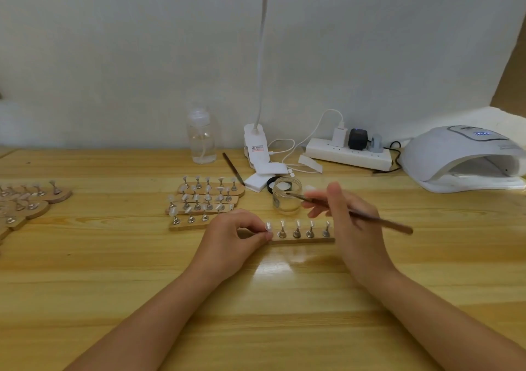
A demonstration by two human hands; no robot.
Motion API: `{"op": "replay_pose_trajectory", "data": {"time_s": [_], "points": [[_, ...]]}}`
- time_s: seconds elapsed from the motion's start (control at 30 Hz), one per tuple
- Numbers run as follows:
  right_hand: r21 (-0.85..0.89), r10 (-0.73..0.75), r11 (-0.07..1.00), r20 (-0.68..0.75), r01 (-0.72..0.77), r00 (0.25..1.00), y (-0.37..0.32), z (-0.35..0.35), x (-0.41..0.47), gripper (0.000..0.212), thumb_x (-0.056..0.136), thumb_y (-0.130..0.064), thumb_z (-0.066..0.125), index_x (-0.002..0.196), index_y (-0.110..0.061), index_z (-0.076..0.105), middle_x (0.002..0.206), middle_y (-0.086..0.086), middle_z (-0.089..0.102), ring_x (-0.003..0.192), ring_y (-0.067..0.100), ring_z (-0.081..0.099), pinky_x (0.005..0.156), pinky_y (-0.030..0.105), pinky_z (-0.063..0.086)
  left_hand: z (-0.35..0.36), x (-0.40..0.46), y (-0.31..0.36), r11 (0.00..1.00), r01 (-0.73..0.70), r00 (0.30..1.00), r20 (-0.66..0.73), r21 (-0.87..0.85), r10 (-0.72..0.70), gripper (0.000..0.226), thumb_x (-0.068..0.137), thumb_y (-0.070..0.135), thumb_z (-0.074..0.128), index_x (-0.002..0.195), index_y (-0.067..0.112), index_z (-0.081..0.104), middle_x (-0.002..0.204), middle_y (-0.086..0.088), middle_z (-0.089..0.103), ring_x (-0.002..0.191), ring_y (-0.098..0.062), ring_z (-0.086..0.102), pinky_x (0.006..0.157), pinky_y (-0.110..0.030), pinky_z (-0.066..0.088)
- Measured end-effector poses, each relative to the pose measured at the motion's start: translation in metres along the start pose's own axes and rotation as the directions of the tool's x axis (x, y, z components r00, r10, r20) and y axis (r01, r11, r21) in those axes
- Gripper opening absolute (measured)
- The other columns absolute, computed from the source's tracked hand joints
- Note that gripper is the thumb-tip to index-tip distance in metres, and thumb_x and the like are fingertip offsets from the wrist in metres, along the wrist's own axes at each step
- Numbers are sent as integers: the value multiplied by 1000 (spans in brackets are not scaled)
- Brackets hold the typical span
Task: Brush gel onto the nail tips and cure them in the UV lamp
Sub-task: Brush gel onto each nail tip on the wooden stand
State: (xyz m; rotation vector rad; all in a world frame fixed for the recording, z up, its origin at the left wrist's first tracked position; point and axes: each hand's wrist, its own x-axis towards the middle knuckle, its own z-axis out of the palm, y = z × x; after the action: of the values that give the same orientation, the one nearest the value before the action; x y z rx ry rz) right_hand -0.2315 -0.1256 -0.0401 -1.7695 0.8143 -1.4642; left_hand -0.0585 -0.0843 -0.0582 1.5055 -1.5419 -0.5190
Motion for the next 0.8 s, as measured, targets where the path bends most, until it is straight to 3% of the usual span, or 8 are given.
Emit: {"op": "replay_pose_trajectory", "data": {"time_s": [0.13, 0.33, 0.4, 0.57, 0.8], "points": [[-68, -58, 996, 80, 63, 995, 4, 5, -12, 27, 89, -41, 49, 77, -26, 67, 75, -9, 69, 72, 4, 64, 69, 17, 49, 1, -1, 1, 999, -39, 999, -21, 16, 39, 15, 72, 10, 75, 68, 23, 70, 79, 12, 63, 74, 6, 56, 61, -5, 38], [-138, -202, 968, 66, 209, 977, 6, 8, -17, 36, 89, -34, 37, 68, -28, 65, 63, -9, 65, 66, 4, 62, 69, 36, 50, -1, -1, 3, 997, -73, 997, -25, -19, 73, 17, 72, 8, 75, 70, 24, 71, 73, 9, 68, 63, 2, 54, 55, -5, 36], [-180, -234, 952, 85, 246, 968, 8, 9, -17, 40, 90, -32, 35, 71, -20, 68, 65, -8, 66, 69, 4, 62, 71, 36, 49, -1, -1, 3, 998, -51, 998, -22, -43, 50, 16, 72, 8, 75, 70, 24, 72, 63, 17, 64, 57, 4, 51, 53, -4, 35], [-228, -259, 934, 105, 277, 960, 11, 11, -18, 45, 91, -29, 34, 68, -14, 70, 65, -11, 65, 70, -1, 60, 74, 20, 42, -2, 0, 4, 998, -20, 1000, -12, -62, 19, 14, 72, 7, 75, 70, 21, 72, 50, 28, 56, 48, 6, 48, 50, -4, 34], [-227, -280, 928, 95, 295, 955, 12, 12, -18, 44, 91, -28, 35, 70, -16, 71, 66, -7, 68, 69, 3, 61, 75, 31, 44, -2, -1, 5, 997, -21, 1000, -5, -79, 21, 11, 72, 5, 74, 72, 16, 73, 56, 18, 58, 46, 6, 47, 51, -4, 34]]}}
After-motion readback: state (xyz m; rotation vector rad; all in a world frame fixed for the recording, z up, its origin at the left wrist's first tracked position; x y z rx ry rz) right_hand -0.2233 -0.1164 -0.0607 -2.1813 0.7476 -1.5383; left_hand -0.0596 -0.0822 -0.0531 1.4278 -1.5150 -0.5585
